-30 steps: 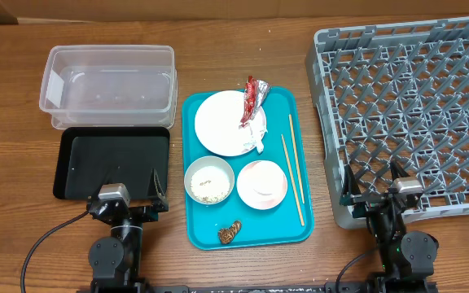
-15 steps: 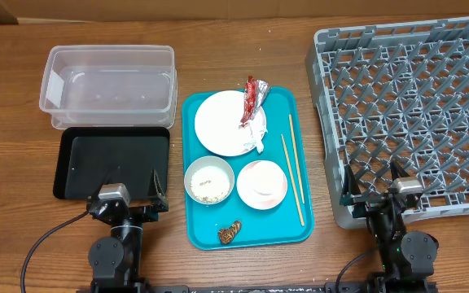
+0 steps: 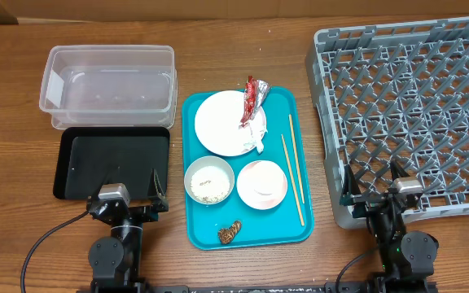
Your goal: Sort waste into correct bins and load items into the dishwasher
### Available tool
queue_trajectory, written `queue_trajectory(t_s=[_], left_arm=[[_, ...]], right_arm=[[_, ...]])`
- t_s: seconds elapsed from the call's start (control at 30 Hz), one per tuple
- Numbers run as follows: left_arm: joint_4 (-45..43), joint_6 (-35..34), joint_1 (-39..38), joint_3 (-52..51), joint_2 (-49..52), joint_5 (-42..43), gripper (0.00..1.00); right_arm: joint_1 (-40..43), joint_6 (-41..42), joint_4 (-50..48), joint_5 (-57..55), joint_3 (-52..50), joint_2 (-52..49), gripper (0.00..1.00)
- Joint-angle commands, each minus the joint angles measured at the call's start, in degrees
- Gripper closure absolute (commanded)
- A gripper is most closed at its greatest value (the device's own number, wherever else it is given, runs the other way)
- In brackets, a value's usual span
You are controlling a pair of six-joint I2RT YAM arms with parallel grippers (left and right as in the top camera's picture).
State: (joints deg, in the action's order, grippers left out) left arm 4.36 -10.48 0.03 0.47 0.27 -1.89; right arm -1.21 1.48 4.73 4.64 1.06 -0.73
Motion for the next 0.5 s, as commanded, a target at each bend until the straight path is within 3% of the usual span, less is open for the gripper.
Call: queue_trajectory(t_s=[0.0,0.47], left_arm=[[-0.11,0.87,-0.04,-0.20,-0.02,0.07,0.00],[-0.22,0.90,-0.04,-0.20,-0.02,-0.39,0.00]], right_arm=[[-0.24,0.28,-0.33,0.04,-0.61,0.57,0.00],[-0.24,0.28,-0.33,0.04,-0.61,0.57,0.00]])
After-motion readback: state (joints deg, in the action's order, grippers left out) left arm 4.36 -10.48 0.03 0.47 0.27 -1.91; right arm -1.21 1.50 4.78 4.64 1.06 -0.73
